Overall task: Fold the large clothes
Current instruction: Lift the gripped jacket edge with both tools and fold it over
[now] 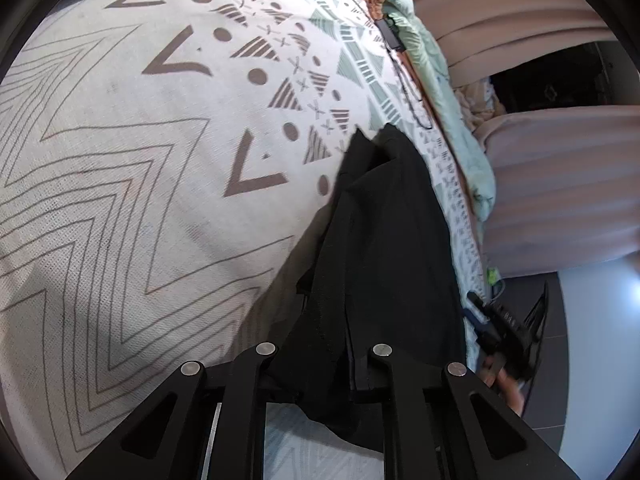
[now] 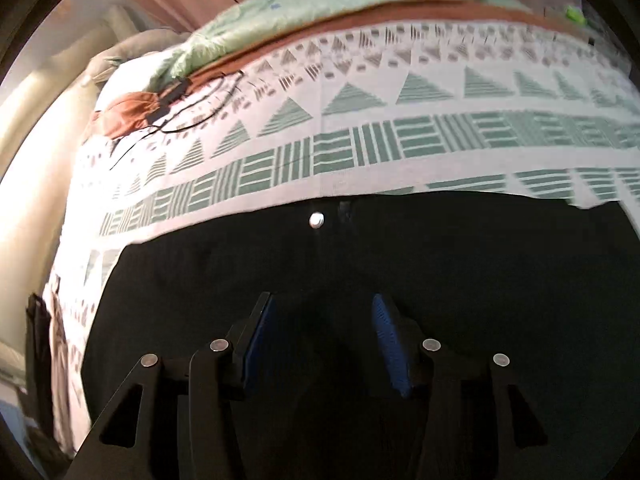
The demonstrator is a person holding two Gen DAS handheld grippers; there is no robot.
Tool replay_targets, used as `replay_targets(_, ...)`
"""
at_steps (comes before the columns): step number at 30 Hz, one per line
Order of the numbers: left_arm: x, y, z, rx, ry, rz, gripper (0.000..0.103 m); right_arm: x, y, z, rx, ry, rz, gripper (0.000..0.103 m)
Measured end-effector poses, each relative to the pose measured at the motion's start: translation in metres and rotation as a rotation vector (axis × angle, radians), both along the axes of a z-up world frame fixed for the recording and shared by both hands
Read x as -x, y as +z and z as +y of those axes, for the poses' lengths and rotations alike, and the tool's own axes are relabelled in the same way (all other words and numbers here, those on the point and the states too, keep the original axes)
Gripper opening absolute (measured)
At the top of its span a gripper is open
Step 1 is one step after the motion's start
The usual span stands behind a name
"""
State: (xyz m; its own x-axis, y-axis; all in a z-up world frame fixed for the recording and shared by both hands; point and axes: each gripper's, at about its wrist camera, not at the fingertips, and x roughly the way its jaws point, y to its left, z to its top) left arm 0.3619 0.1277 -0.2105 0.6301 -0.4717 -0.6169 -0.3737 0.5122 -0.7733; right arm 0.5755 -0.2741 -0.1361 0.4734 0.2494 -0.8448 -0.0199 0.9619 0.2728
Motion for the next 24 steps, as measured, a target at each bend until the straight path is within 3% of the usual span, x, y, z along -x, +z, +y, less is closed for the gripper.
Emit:
replay_targets(13,-0.009,0.07,-0.023,0.036,-0.066,-0.164,0.012,0.149,0.031,-0.005,-0.098,0.057,-0.011,0.049)
replay_targets(24,-0.021,0.115,-0.054,0.016,-0.15,-0.243,0.012,0.213,0.004,0.0,-0.112,0.041,0.035,0.044)
